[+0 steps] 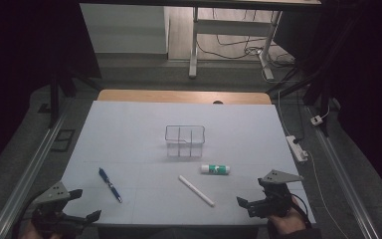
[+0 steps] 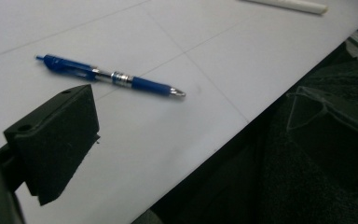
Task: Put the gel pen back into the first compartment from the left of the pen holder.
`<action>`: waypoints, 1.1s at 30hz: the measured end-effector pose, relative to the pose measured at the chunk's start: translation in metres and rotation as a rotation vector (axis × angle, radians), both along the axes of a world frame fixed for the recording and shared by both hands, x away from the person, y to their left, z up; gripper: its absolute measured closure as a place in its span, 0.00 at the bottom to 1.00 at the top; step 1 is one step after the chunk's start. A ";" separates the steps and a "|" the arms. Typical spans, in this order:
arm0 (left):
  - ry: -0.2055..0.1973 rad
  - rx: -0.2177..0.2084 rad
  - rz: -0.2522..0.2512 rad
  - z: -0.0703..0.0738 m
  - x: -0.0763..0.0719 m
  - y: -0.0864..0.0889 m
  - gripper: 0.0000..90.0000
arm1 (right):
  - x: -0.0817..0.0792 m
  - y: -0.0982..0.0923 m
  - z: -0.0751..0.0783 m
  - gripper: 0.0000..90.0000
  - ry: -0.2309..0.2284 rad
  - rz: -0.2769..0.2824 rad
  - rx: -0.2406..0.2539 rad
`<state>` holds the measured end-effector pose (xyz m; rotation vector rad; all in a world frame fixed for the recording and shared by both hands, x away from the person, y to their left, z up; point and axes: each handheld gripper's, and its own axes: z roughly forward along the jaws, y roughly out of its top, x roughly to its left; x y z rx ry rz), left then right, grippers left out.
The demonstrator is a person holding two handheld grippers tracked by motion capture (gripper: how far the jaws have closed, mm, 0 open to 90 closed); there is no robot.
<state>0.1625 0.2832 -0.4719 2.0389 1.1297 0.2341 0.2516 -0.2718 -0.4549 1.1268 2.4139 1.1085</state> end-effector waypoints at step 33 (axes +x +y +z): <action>0.094 0.084 0.008 -0.024 0.088 0.012 0.03 | 0.004 0.004 -0.002 0.00 0.044 0.034 -0.028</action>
